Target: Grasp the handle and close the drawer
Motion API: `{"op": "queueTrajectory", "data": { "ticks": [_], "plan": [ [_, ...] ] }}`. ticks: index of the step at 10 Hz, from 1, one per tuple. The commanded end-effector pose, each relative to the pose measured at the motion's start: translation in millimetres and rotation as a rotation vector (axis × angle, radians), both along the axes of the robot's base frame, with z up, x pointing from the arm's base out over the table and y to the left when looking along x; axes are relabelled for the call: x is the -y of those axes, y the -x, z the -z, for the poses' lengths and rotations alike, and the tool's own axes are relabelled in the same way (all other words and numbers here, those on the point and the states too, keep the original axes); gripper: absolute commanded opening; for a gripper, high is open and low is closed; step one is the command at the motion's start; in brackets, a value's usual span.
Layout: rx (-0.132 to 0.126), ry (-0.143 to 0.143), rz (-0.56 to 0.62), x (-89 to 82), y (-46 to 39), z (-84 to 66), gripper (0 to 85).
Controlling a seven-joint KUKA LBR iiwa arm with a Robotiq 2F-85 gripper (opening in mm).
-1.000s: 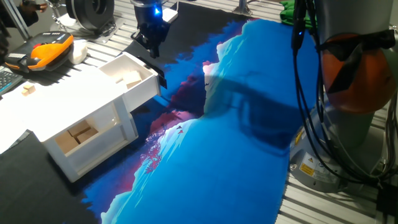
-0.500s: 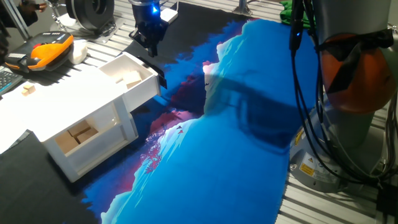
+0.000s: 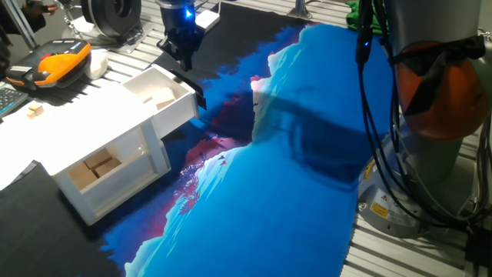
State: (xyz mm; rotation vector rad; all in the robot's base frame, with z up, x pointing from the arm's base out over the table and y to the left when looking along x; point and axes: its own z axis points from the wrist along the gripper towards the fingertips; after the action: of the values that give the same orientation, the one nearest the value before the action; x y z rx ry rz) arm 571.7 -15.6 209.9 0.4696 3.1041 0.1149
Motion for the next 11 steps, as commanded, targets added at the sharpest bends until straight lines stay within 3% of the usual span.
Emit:
{"op": "queueTrajectory", "data": {
  "ticks": [1, 11],
  "plan": [
    [-0.001, -0.001, -0.003, 0.3, -0.1, -0.2, 17.0],
    [-0.007, 0.004, -0.017, -4.3, -14.0, 0.1, 17.0]
  ]
}}
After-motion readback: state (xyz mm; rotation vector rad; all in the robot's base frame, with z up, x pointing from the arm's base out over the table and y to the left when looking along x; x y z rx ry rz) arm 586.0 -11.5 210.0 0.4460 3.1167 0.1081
